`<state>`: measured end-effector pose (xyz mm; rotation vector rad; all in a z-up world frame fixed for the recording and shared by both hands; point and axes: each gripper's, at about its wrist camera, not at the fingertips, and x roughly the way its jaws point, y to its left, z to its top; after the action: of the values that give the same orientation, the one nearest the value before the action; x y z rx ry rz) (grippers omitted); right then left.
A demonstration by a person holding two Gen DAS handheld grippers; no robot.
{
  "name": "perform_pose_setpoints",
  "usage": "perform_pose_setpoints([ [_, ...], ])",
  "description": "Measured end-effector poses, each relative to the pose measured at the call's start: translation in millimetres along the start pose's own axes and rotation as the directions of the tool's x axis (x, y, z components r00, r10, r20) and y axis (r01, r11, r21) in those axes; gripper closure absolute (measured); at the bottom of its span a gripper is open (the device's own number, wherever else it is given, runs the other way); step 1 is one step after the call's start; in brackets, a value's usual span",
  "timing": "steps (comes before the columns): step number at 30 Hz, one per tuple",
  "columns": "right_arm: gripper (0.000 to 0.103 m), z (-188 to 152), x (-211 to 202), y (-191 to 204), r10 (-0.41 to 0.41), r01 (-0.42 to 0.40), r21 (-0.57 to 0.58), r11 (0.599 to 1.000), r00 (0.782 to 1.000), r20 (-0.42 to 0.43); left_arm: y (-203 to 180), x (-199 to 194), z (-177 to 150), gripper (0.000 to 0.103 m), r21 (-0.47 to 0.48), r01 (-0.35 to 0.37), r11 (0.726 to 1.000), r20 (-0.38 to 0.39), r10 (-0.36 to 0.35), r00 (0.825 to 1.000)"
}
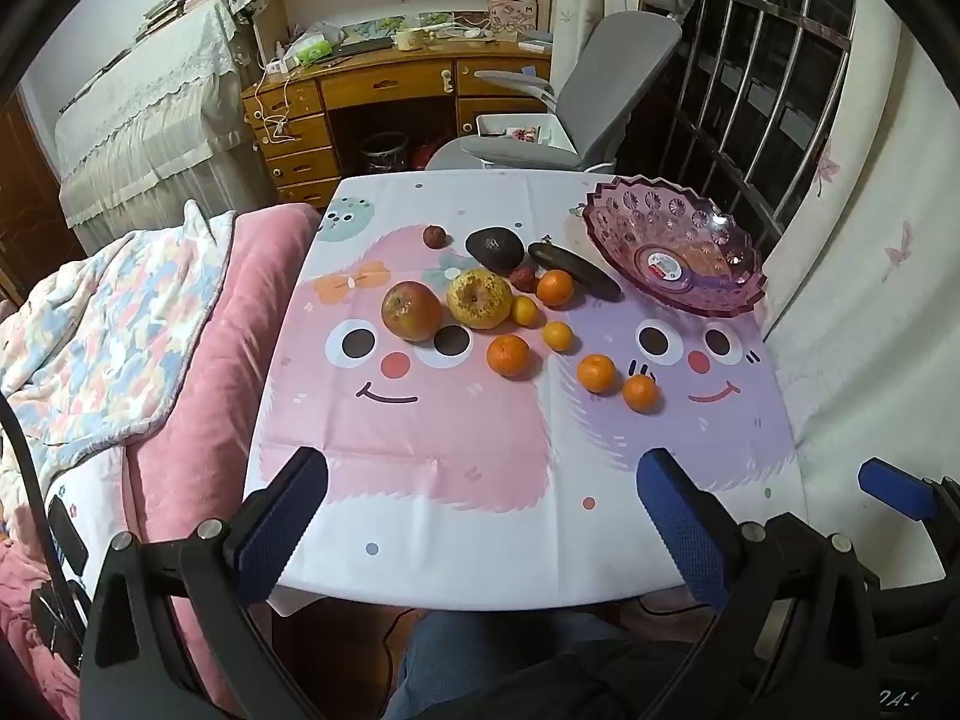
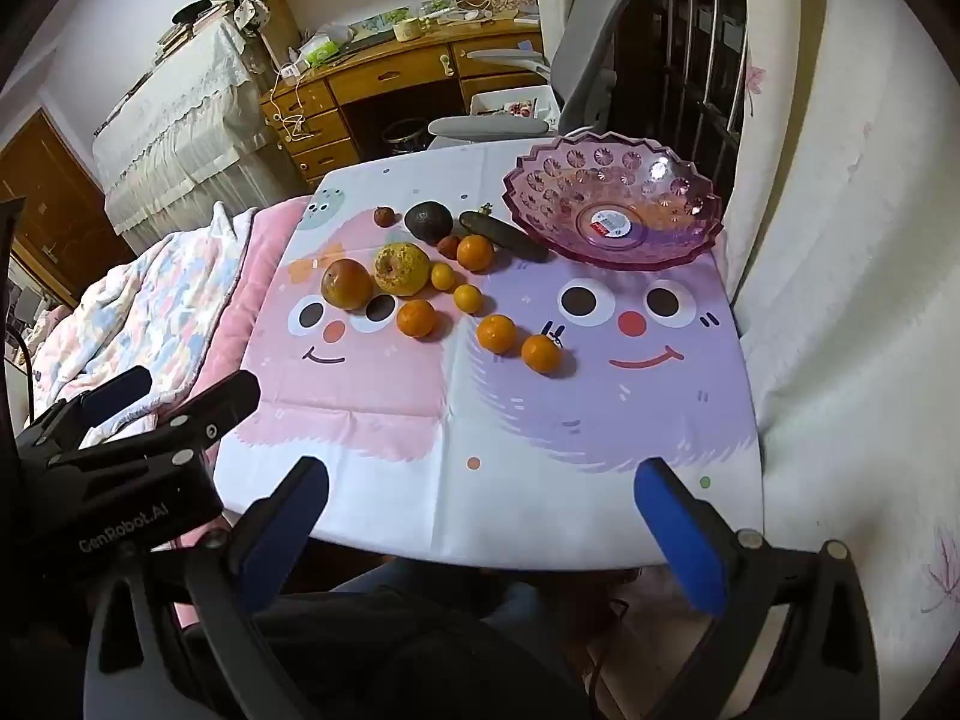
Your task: Organize fruits
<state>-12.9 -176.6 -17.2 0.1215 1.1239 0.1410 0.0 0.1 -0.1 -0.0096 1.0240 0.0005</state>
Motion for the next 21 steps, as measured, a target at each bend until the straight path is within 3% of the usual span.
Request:
perform_pose_setpoints([
  [21, 0.001, 1.3, 1.7, 0.4, -0.013, 0.013, -0.001, 1.000, 1.000, -0.003, 0.0, -0.1, 0.0, 0.001, 0.001, -0.003, 1.000, 0.002, 0.003, 1.000],
])
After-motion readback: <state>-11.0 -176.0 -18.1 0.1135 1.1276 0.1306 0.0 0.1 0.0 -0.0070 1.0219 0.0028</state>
